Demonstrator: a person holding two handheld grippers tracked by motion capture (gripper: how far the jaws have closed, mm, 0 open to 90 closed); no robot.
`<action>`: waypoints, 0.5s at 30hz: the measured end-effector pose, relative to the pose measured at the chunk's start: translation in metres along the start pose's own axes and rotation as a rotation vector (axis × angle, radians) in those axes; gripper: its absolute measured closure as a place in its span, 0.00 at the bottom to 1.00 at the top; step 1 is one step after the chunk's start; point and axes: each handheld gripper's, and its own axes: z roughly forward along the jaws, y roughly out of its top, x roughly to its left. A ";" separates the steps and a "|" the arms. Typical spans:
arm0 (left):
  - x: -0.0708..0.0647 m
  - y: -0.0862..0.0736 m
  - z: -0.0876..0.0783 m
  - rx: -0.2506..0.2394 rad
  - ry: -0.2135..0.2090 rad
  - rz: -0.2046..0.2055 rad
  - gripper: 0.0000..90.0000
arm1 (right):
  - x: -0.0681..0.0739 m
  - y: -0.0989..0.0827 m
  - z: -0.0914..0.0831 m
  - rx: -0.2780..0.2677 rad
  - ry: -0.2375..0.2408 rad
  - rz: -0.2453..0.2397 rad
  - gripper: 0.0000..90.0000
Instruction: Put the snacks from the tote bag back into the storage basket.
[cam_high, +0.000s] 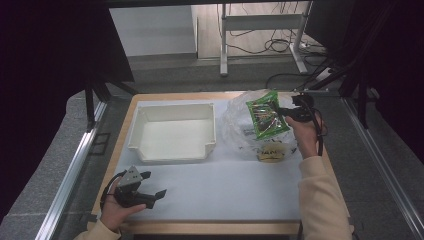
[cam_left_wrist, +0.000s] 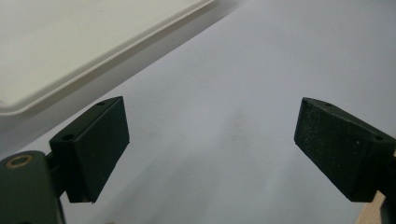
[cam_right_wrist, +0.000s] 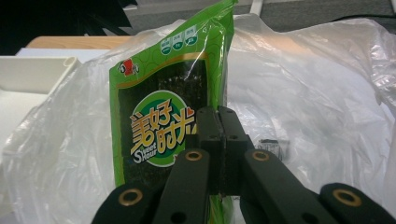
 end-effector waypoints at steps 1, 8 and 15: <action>0.000 0.000 0.000 0.000 0.000 0.000 0.11 | 0.000 0.000 -0.002 -0.004 0.005 0.004 1.00; 0.000 0.000 0.000 0.001 0.001 0.000 0.11 | -0.002 0.002 -0.009 -0.042 0.023 0.018 1.00; 0.000 0.000 0.000 0.000 0.002 0.000 0.11 | 0.000 0.003 -0.016 -0.065 0.042 0.023 1.00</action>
